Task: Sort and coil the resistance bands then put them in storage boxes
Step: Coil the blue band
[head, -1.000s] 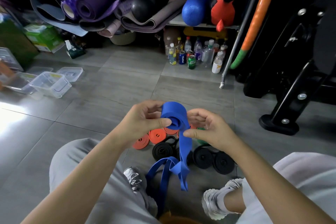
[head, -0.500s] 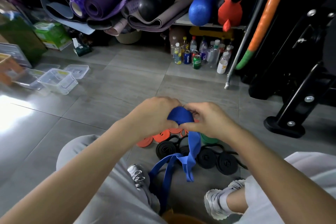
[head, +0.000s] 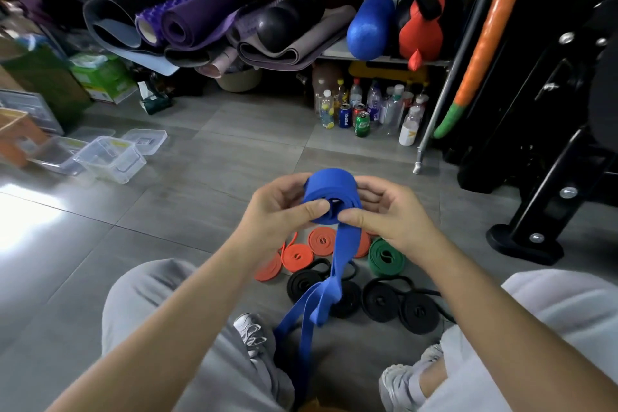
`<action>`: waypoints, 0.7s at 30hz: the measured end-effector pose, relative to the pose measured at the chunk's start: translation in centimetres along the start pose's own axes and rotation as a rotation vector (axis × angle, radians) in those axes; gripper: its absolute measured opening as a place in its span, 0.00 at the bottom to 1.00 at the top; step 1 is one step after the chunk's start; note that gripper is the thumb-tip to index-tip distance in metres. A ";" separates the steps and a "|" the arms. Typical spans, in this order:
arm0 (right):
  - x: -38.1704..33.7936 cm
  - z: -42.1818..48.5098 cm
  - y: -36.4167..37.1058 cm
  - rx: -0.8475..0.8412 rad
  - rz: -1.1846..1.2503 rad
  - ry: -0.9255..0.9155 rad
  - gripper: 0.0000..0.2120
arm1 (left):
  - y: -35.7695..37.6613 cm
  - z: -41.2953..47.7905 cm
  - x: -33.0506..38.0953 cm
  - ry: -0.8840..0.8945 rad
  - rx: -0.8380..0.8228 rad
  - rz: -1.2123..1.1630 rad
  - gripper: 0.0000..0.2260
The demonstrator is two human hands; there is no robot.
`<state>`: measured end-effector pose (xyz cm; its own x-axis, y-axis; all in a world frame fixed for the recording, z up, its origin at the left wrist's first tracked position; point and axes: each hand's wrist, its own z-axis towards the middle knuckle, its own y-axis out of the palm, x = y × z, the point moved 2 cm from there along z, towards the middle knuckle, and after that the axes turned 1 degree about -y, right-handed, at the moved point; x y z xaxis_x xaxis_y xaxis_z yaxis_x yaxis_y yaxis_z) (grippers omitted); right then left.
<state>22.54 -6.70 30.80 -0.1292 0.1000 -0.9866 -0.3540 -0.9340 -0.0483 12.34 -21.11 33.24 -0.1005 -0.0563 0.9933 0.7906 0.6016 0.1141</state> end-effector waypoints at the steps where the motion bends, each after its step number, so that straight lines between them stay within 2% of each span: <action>1: 0.1 0.0 0.1 0.017 0.027 0.003 0.20 | 0.2 -0.3 -0.7 -0.040 0.017 -0.121 0.19; 3: 0.3 -0.1 0.2 0.025 -0.031 0.009 0.18 | 0.4 -0.7 -1.8 -0.109 0.040 -0.204 0.21; 4: 0.4 -0.1 0.1 0.025 -0.092 0.020 0.18 | 0.3 -0.7 -2.1 -0.125 0.051 -0.143 0.20; 5: 0.5 -0.2 0.0 0.023 -0.155 0.037 0.18 | 0.0 -0.7 -2.1 -0.120 0.063 0.009 0.19; 7: 0.5 -0.2 0.0 -0.012 -0.270 0.078 0.16 | -0.8 -0.3 -1.5 -0.034 0.062 0.461 0.19; 9: 0.3 0.0 0.5 -0.079 -0.449 0.067 0.14 | -1.1 0.0 -0.4 0.083 -0.044 0.827 0.24; 11: 0.0 0.2 1.4 -0.114 -0.582 0.036 0.14 | -1.0 0.5 0.4 0.097 -0.197 1.119 0.25; 14: -0.2 0.3 2.4 -0.072 -0.629 0.032 0.15 | -0.9 1.1 1.5 0.078 -0.291 1.403 0.17; 17: 0.0 0.5 2.3 -0.059 -0.533 0.071 0.18 | -1.3 1.1 1.9 0.111 -0.245 1.356 0.15; 21: 0.1 0.5 1.3 -0.138 -0.438 0.102 0.22 | -2.8 0.6 2.5 0.064 -0.127 0.857 0.15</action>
<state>21.54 -7.75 30.71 0.0987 0.4673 -0.8786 -0.2276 -0.8489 -0.4771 9.52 -22.44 35.44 0.5915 0.3285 0.7363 0.6400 0.3641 -0.6766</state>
